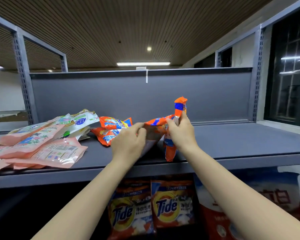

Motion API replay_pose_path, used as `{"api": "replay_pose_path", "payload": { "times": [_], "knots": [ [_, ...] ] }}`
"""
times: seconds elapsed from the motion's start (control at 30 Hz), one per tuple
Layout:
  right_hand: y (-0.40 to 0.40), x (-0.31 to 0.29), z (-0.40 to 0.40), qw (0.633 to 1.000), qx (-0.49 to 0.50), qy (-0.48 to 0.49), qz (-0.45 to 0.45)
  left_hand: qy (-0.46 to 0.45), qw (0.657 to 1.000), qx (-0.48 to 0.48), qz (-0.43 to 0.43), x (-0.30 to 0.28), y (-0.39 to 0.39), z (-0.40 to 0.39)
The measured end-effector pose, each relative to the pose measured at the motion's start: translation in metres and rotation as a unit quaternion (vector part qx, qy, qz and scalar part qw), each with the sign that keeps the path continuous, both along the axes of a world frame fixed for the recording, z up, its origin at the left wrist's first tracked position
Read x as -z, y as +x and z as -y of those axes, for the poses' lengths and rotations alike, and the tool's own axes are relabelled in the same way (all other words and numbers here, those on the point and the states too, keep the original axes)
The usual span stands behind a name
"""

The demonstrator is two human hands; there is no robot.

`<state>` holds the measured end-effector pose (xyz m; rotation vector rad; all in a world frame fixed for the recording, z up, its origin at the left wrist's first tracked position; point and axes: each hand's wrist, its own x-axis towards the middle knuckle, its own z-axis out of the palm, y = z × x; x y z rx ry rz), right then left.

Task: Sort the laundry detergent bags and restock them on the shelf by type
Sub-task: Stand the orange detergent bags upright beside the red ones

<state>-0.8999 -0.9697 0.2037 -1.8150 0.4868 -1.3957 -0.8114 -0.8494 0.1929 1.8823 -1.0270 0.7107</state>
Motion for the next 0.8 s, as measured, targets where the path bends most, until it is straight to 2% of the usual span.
{"api": "replay_pose_path", "payload": {
  "times": [0.07, 0.1, 0.17, 0.2, 0.37, 0.6, 0.7, 0.8],
  "knots": [
    [-0.004, 0.002, 0.007, 1.000, -0.007, 0.026, -0.003, 0.049, 0.993, 0.078, 0.071, 0.001, -0.013, 0.006],
    [-0.006, 0.004, 0.011, 0.999, -0.020, 0.043, 0.006, 0.070, 0.987, 0.134, 0.054, -0.003, -0.016, 0.008],
    [-0.014, 0.007, 0.017, 0.995, -0.052, 0.083, 0.033, 0.064, 0.966, 0.240, -0.073, -0.014, -0.011, 0.015],
    [-0.019, 0.007, 0.020, 0.991, -0.062, 0.106, 0.047, 0.046, 0.957, 0.260, -0.123, -0.020, -0.003, 0.022],
    [-0.042, -0.005, 0.039, 0.970, -0.095, 0.185, 0.127, 0.142, 0.964, 0.161, -0.158, -0.023, 0.040, 0.061],
    [-0.051, -0.006, 0.060, 0.957, -0.098, 0.240, 0.133, 0.246, 0.907, 0.214, -0.266, -0.027, 0.059, 0.097],
    [-0.048, -0.008, 0.060, 0.956, -0.107, 0.236, 0.137, 0.244, 0.907, 0.210, -0.272, -0.027, 0.065, 0.104],
    [-0.046, -0.012, 0.061, 0.960, -0.096, 0.217, 0.148, 0.202, 0.917, 0.169, -0.301, -0.022, 0.078, 0.097]
  ]
}}
